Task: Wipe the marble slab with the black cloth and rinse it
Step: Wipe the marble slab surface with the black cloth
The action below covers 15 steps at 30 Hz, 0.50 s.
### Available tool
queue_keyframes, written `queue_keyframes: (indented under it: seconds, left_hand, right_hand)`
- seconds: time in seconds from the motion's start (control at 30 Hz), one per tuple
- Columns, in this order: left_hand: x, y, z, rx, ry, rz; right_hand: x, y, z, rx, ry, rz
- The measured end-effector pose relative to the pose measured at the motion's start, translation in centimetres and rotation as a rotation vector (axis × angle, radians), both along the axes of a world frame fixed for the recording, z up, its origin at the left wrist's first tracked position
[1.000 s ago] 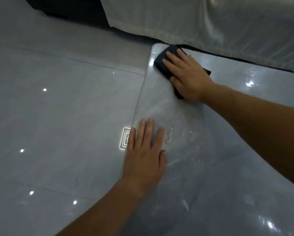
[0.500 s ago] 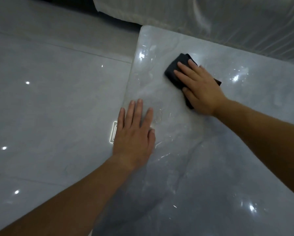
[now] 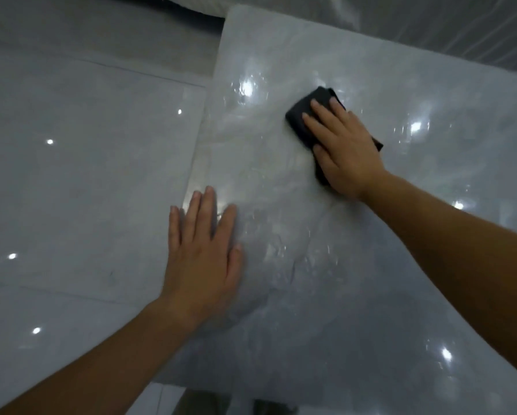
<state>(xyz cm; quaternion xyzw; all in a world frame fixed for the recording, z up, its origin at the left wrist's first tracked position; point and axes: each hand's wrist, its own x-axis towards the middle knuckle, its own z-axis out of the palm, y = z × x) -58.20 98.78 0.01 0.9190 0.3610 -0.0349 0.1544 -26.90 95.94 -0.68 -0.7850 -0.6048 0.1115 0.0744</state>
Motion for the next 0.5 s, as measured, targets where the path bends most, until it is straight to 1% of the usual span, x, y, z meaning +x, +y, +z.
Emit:
queue_keyframes:
  seconds: [0.03, 0.07, 0.17, 0.23, 0.3, 0.4, 0.47, 0.5]
  left_hand:
    - [-0.5, -0.8, 0.0, 0.0, 0.014, 0.019]
    - [-0.9, -1.6, 0.0, -0.003, 0.022, 0.038]
    - [-1.8, -4.1, 0.6, -0.029, 0.043, 0.07]
    - [-1.9, -5.5, 0.8, -0.069, 0.046, 0.1]
    - [-1.6, -6.4, 0.7, -0.099, 0.056, 0.13]
    - [-0.7, -7.1, 0.5, -0.086, 0.075, 0.177]
    - [-0.3, -7.4, 0.4, -0.09, 0.091, 0.201]
    - [-0.2, -7.6, 0.5, -0.083, 0.101, 0.203]
  right_hand:
    - [-1.0, -0.2, -0.1, -0.004, 0.007, -0.031]
    - [-2.3, -1.1, -0.2, -0.001, 0.0, -0.017]
    - [-5.3, -7.2, -0.6, 0.0, -0.035, 0.226]
    - [-4.4, -11.2, -0.5, -0.031, -0.036, 0.318]
    - [-1.7, -13.2, -0.4, -0.036, -0.032, 0.251]
    - [1.1, -14.6, 0.1, -0.039, 0.014, -0.008]
    - [-0.2, -14.7, 0.2, -0.044, 0.023, -0.117]
    - [-1.7, -14.9, 0.1, -0.045, 0.013, -0.133]
